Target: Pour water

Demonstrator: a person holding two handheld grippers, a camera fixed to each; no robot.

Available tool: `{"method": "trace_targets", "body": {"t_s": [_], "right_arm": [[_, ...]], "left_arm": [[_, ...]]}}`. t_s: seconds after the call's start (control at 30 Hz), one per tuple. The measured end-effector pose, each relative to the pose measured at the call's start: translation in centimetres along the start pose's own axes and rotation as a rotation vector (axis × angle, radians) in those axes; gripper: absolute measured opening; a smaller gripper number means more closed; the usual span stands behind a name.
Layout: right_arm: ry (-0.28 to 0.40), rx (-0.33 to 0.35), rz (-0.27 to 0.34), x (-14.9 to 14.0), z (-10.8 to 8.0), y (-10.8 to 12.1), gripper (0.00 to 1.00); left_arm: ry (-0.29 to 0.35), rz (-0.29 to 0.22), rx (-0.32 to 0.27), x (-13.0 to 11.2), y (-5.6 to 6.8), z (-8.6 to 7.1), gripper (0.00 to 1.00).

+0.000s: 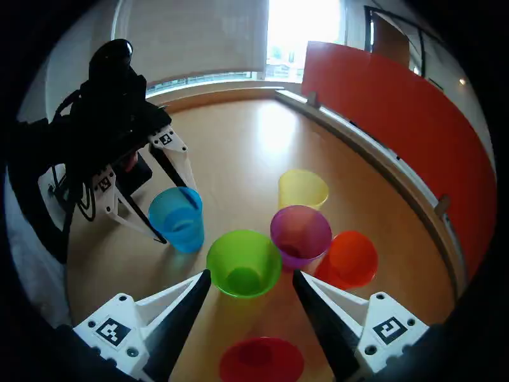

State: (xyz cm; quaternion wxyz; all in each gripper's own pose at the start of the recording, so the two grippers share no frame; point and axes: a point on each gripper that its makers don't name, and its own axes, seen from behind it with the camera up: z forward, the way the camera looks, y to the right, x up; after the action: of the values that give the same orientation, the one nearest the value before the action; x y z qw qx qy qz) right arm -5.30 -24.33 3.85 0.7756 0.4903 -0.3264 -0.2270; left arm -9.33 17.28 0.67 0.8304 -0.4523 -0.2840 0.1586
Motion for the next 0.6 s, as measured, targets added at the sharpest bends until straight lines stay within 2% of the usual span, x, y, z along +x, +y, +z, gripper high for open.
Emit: {"method": "trace_targets", "body": {"t_s": [0.6], "right_arm": [[-0.022, 0.008, 0.010, 0.1, 1.2, -0.4, 1.00]], "left_arm": [[0.006, 0.000, 0.004, 0.0, 0.1, -0.1, 0.83]]}}
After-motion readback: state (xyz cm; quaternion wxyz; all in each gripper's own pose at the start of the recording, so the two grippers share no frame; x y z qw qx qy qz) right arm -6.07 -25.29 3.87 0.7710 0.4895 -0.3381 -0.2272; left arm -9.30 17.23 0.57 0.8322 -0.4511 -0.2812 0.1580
